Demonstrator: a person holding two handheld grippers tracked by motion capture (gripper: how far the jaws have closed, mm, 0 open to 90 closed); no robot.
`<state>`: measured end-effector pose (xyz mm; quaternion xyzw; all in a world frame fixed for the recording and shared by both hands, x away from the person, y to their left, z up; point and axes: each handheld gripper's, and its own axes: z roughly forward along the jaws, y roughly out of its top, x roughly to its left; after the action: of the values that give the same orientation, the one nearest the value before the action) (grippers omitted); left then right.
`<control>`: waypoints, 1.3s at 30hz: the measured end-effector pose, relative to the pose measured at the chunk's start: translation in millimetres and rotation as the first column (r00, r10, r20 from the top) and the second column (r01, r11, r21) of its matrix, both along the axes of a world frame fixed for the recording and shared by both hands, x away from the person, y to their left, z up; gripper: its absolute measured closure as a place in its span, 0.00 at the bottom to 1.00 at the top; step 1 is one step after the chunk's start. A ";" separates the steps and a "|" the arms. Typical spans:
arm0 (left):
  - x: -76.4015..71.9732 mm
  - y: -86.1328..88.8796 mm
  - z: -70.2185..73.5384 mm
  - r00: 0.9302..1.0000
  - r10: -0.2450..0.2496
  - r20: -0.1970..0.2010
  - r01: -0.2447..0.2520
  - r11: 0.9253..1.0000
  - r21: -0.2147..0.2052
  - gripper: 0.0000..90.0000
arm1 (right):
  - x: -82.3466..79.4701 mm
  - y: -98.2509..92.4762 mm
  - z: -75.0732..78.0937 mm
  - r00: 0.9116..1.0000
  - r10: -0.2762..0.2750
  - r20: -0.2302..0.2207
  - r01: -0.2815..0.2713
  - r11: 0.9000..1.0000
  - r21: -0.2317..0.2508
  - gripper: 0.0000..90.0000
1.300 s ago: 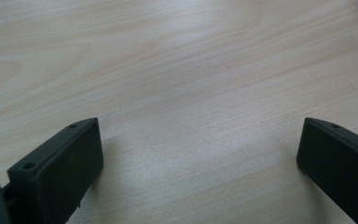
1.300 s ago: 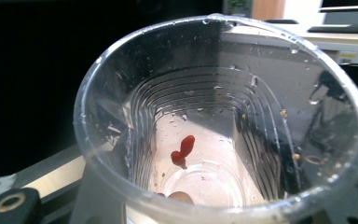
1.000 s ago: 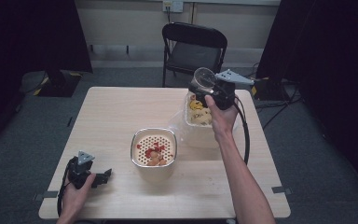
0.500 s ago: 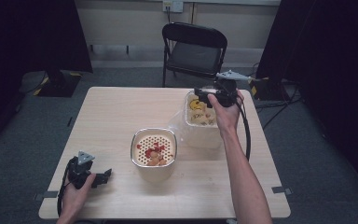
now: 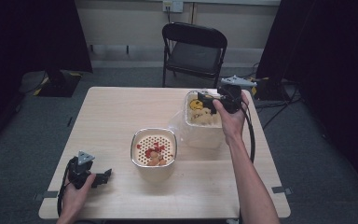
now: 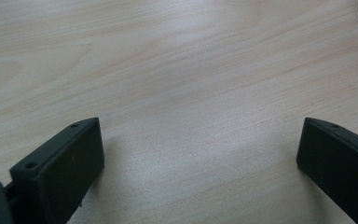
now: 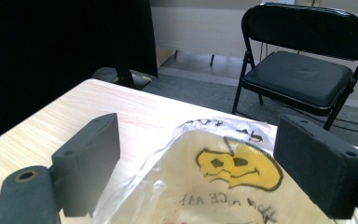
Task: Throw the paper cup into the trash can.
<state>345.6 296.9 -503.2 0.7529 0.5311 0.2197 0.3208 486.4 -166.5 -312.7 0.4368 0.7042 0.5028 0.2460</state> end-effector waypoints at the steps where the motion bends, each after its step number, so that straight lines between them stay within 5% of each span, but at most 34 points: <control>1: 0.0 0.0 0.0 1.000 0.000 0.000 0.000 1.000 0.000 0.00 | -3.4 -0.8 0.0 1.000 0.000 0.004 0.000 1.000 -0.011 0.16; 10: 0.1 0.1 0.0 1.000 -0.001 -0.001 0.001 1.000 -0.001 0.00 | -33.7 -12.5 -0.7 1.000 0.011 0.007 -0.011 0.998 -0.066 0.16; 27: 0.1 0.1 0.0 1.000 -0.001 0.000 0.001 1.000 0.000 0.00 | -97.1 -33.8 -20.1 1.000 0.023 0.001 -0.023 0.997 -0.067 0.16; 39: 0.1 0.0 0.0 1.000 -0.001 0.000 0.001 1.000 0.000 0.00 | -142.6 -51.6 -69.0 0.999 -0.002 -0.048 -0.001 0.998 -0.068 0.16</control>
<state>345.7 296.9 -503.3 0.7531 0.5307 0.2194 0.3209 343.7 -218.1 -381.7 0.4404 0.7265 0.4678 0.2438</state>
